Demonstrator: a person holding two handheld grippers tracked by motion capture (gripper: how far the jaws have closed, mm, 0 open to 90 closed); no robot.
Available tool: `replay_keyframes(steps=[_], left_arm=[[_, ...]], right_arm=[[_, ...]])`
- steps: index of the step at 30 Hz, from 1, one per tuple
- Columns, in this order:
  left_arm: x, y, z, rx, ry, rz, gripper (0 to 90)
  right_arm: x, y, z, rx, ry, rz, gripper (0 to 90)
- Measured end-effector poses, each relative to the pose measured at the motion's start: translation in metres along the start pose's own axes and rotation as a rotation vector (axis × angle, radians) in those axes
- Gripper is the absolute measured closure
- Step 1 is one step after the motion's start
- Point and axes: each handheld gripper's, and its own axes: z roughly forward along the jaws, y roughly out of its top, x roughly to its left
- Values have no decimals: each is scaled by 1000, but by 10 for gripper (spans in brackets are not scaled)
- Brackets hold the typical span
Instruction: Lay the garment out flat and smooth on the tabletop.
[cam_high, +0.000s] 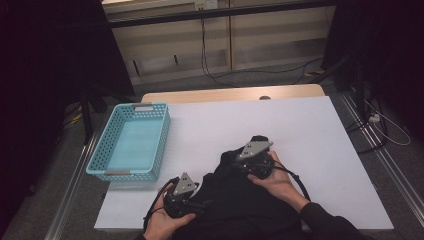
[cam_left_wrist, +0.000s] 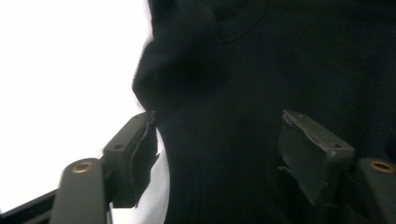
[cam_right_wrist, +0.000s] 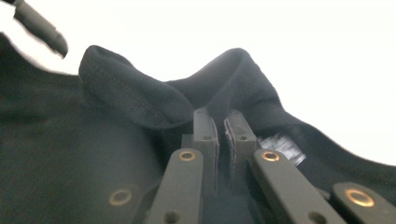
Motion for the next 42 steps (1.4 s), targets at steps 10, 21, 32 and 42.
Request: replay_keyframes(steps=[10,21,32,42], left_arm=[[-2,-3,2,46,-60,16,543],[-2,-4,1,48,-72,32,623],[-3,-5,1,44,-79,45,616],[-2,-5,0,44,-84,20,616]], right_arm=[[-28,26,29,10,-51,-2,843],[-55,52,59,27,-102,21,820],[-58,60,89,37,-144,32,640],[-55,51,74,23,-82,105,677]])
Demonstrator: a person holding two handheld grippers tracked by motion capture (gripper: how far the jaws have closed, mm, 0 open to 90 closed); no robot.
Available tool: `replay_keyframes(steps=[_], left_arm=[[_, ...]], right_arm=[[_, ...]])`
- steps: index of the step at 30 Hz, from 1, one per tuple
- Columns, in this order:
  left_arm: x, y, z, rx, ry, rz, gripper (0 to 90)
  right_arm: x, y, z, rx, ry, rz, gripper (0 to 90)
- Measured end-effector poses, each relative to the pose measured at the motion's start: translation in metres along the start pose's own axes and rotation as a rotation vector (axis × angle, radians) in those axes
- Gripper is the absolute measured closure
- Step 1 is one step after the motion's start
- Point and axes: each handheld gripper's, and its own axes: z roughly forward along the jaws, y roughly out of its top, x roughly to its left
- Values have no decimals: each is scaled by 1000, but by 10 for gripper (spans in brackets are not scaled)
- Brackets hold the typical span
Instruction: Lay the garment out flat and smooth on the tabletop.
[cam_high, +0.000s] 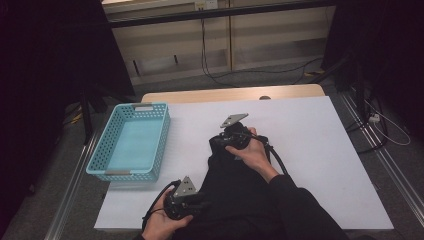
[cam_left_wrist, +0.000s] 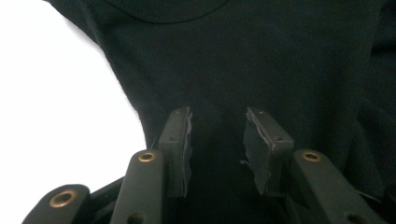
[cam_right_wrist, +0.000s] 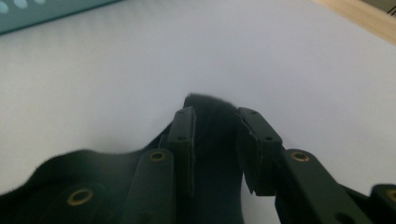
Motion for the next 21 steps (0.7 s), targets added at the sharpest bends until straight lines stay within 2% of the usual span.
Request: replay_keyframes(steps=[4,7,11,17,19,21], left_arm=[[0,0,0,4,-2,4,610],[0,0,0,3,-3,6,606],[0,0,0,0,-4,7,587],[0,0,-1,8,2,12,569],[0,0,-2,5,15,4,536],[2,0,-4,-7,25,-16,494]], right_arm=[[2,-8,4,30,17,12,690],[1,-11,9,31,39,35,689],[1,-10,18,32,38,47,677],[0,-5,28,26,8,65,652],[1,-3,31,28,-5,59,687],[4,-2,32,25,-15,43,780]])
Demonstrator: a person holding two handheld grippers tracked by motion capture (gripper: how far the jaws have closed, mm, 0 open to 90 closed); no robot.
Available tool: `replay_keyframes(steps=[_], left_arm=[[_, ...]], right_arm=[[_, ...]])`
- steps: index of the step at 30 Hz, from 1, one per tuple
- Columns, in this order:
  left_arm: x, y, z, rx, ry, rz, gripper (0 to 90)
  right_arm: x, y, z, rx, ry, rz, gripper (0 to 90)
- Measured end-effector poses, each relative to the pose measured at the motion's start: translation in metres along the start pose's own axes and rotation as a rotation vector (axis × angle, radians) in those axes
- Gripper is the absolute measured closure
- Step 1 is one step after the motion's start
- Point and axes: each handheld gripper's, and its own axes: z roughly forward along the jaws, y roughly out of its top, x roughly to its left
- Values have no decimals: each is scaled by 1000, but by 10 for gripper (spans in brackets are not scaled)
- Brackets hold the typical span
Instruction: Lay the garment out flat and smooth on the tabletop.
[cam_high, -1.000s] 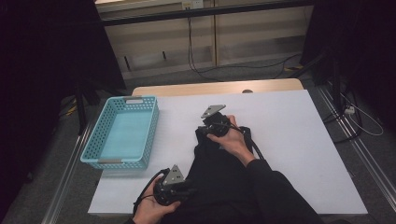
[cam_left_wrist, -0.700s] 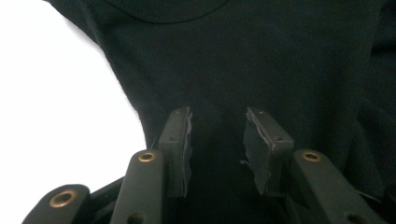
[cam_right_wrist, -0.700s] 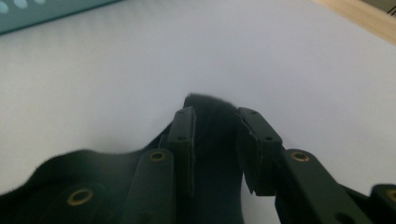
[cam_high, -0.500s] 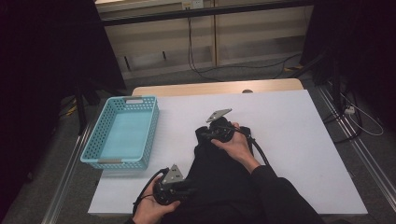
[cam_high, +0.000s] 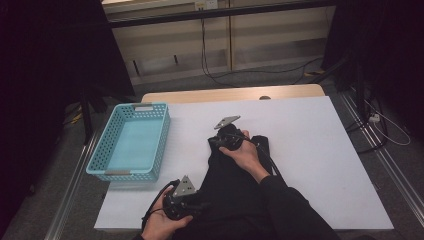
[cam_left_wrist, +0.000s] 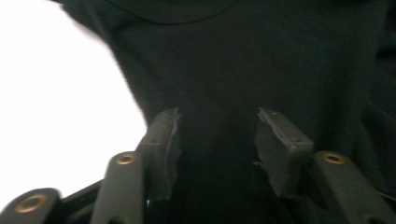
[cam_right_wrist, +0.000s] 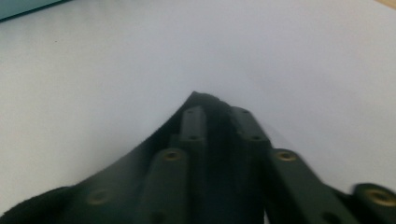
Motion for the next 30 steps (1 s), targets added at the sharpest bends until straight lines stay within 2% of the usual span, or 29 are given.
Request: replay_keyframes(steps=[2,5,7,10,13,15,18,22,25,28,30], left_arm=[[3,0,-3,0,15,-9,473],[7,-2,-9,-11,24,-43,478],[12,-5,-11,-7,32,-78,535],[17,-7,-12,1,51,-103,557],[19,-7,-13,5,57,-99,556],[20,-8,-15,-1,54,-108,556],[23,-9,-18,-19,58,-152,574],[29,-10,-22,-47,68,-207,643],[30,-10,-22,-49,58,-210,662],[28,-9,-17,-19,51,-182,627],[24,-8,-11,15,63,-156,614]], right_arm=[[1,0,0,-1,-4,-3,875],[0,2,0,-4,-16,-7,887],[-2,4,-1,-12,-31,-5,891],[-8,8,-3,-34,-55,12,892],[-13,9,-1,-28,-87,9,892],[-15,9,0,-34,-79,16,890],[-16,6,-1,-29,-61,9,865],[-15,5,-11,-55,-44,35,716],[-15,1,-23,-63,-36,25,675],[-18,-7,-38,-57,-38,17,669],[-22,-12,-49,-50,-42,21,661]])
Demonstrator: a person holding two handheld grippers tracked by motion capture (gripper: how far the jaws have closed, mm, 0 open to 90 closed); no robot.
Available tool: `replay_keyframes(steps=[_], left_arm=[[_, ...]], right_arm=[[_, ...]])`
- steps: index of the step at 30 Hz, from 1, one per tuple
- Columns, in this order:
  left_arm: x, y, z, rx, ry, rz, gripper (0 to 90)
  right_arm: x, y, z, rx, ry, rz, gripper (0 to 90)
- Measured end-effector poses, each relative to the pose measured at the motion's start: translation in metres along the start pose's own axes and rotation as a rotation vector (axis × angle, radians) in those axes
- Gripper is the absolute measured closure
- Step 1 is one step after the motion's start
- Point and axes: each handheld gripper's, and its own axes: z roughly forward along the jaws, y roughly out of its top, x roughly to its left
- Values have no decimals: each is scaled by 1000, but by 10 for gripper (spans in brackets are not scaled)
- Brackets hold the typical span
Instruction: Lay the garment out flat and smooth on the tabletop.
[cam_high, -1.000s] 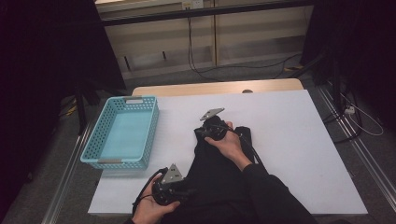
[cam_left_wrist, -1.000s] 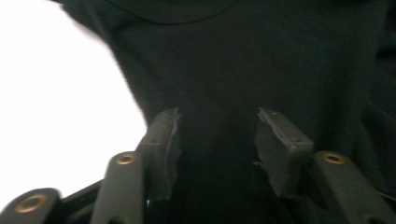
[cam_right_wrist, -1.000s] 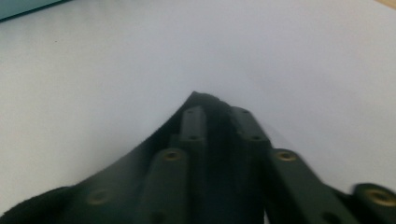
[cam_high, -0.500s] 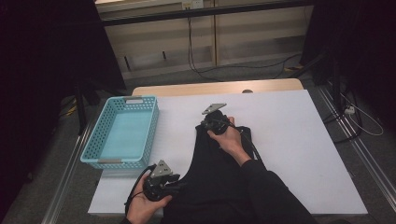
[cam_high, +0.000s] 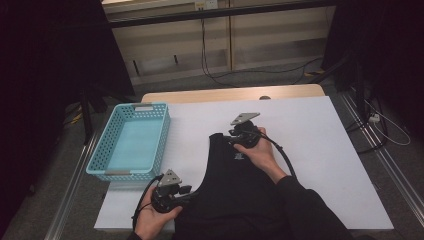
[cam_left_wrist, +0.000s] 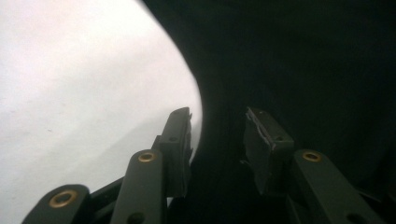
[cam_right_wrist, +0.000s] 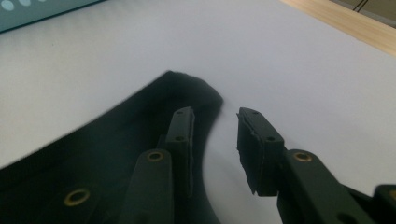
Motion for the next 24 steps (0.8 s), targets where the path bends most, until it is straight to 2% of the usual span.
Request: replay_keyframes(steps=[2,4,5,6,8,11,13,14,16,18,20,22,24], left_arm=[[-3,1,3,16,7,33,625],[-4,2,4,24,-29,31,796],[-5,3,4,33,-21,39,839],[-7,5,3,42,-9,60,852],[-6,6,4,41,-2,48,863],[-2,7,3,37,54,46,866],[4,8,3,31,67,24,866],[5,8,3,30,60,14,866],[7,9,4,19,89,21,866],[8,10,6,17,67,2,863],[7,10,5,13,58,21,846],[8,9,4,-3,39,8,756],[8,9,3,-16,41,7,695]], right_arm=[[-8,-6,-13,-2,-13,9,661],[-17,-14,-26,-5,-31,31,660],[-21,-18,-32,-6,-39,42,660],[-26,-23,-38,-3,-48,49,660],[-33,-33,-50,1,-62,67,659],[-40,-47,-66,8,-84,74,658],[-47,-56,-76,22,-92,89,654],[-49,-59,-79,24,-98,87,654],[-55,-65,-84,28,-111,104,649],[-62,-69,-84,28,-121,130,640],[-66,-70,-79,25,-125,140,637],[-67,-68,-72,39,-129,133,618],[-69,-66,-66,42,-134,130,615]])
